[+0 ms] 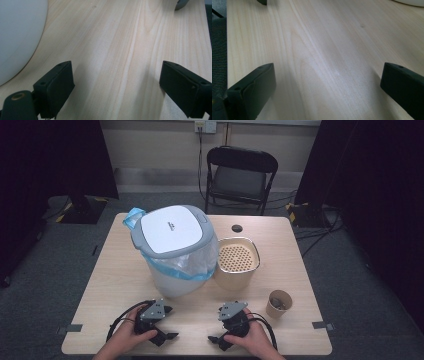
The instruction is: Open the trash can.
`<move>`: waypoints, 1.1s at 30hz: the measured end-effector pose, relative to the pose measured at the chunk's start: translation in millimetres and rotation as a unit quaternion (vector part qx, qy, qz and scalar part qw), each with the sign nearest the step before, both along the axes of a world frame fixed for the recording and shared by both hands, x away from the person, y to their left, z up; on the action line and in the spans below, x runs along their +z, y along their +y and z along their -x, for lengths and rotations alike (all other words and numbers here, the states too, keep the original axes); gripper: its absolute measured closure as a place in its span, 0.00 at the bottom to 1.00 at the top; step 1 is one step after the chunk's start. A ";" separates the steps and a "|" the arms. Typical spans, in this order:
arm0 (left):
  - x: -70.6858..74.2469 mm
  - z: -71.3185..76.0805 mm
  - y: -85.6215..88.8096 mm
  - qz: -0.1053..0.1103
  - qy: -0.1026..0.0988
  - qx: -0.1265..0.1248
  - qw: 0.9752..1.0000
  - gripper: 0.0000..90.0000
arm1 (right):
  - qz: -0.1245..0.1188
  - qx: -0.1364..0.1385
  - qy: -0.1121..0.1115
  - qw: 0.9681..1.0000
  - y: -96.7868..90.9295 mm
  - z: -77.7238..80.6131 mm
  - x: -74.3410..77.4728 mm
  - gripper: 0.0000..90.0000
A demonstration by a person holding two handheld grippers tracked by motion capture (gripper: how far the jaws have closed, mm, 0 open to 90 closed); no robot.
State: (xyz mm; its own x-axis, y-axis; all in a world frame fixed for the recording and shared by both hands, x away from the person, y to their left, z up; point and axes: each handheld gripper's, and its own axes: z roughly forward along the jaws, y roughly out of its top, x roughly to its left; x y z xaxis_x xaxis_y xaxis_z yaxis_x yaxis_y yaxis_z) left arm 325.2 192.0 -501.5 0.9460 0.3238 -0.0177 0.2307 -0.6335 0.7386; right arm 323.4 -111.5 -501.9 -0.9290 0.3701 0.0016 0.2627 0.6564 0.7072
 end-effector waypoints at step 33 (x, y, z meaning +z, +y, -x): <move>-0.5 -0.2 -2.0 -0.007 0.003 -0.014 1.000 0.06 | -0.012 0.000 0.024 1.000 -18.6 -32.2 111.0 0.51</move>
